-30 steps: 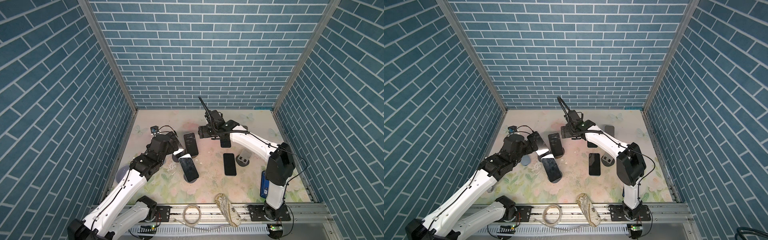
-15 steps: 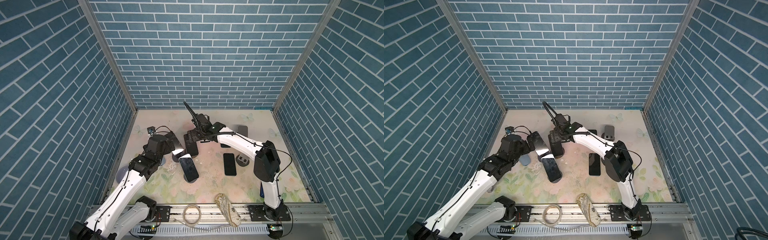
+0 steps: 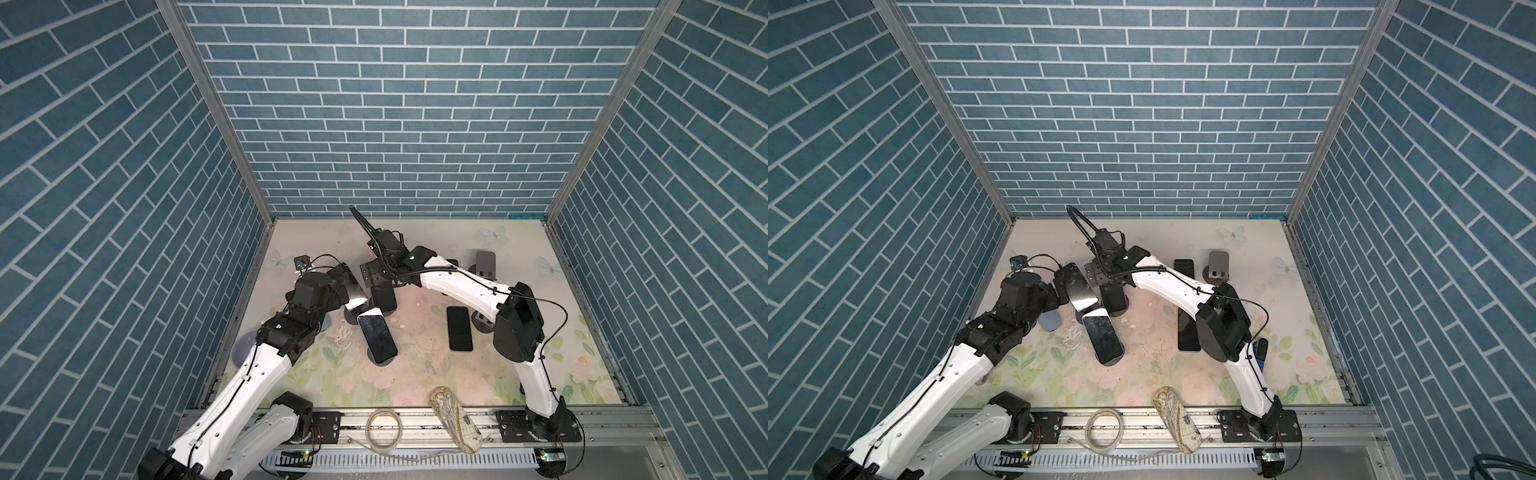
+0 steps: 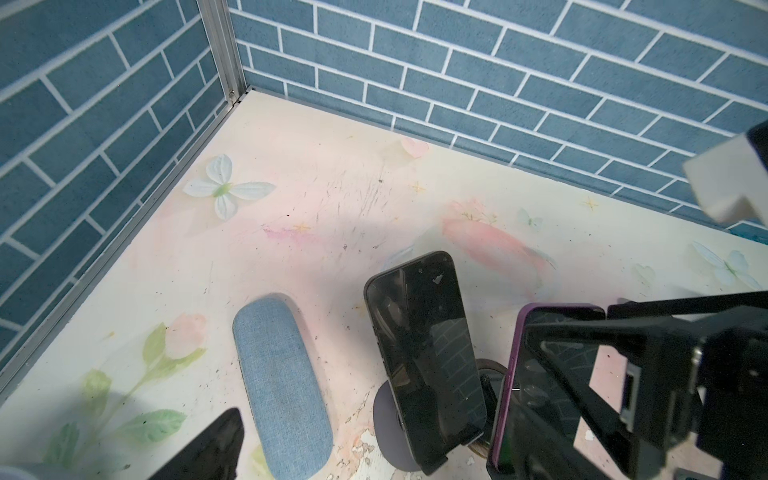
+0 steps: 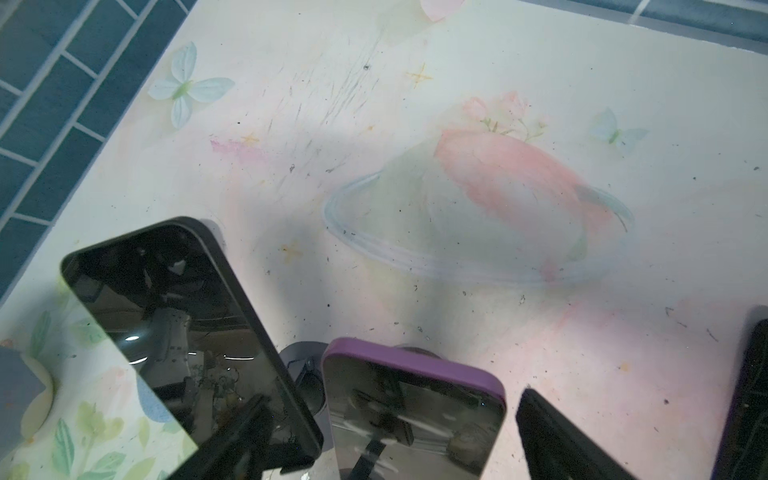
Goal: Remove the phone from the phone stand
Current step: 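Close the right gripper on the purple-edged phone on its stand, then lift the purple-edged phone up off its stand with the right gripper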
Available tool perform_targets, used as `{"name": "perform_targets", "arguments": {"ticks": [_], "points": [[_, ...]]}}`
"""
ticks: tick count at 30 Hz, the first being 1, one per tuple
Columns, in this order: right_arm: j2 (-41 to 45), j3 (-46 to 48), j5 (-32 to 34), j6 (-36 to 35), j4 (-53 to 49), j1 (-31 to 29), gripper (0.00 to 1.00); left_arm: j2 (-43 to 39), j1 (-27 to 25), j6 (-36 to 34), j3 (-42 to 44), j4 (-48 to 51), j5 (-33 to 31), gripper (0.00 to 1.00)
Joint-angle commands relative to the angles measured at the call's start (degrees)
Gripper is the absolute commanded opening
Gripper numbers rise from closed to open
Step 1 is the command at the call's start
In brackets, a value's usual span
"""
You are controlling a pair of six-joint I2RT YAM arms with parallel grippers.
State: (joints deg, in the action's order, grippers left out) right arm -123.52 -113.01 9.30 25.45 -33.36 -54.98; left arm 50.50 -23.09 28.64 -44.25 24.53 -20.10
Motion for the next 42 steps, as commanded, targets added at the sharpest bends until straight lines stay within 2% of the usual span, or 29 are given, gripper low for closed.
{"name": "perform_targets", "arguments": {"ticks": [1, 12, 20, 26, 33, 42], "points": [[-1.7, -4.3, 3.4, -0.9, -3.6, -0.6, 0.93, -1.0, 0.6, -1.0, 1.0, -0.7, 0.0, 1.00], [-5.5, -7.0, 5.9, 0.6, -5.7, -1.1, 0.91, -1.6, 1.0, -1.9, 1.6, -1.5, -0.1, 1.00], [-7.6, -9.2, 7.5, 3.8, -7.8, -1.3, 0.86, -1.8, 1.1, -2.1, 2.1, -2.0, 0.1, 1.00], [-7.9, -9.3, 9.0, 4.9, -8.1, -1.5, 0.76, -1.6, 1.1, -2.2, 2.2, -1.9, 0.1, 1.00], [-7.7, -9.3, 8.8, 4.7, -7.7, -1.6, 0.56, -1.6, 1.2, -2.2, 2.2, -2.0, 0.3, 1.00], [-5.1, -8.8, 8.4, 3.6, -7.1, -1.6, 0.49, -1.4, 1.1, -2.0, 1.5, -0.9, 0.5, 1.00]]}}
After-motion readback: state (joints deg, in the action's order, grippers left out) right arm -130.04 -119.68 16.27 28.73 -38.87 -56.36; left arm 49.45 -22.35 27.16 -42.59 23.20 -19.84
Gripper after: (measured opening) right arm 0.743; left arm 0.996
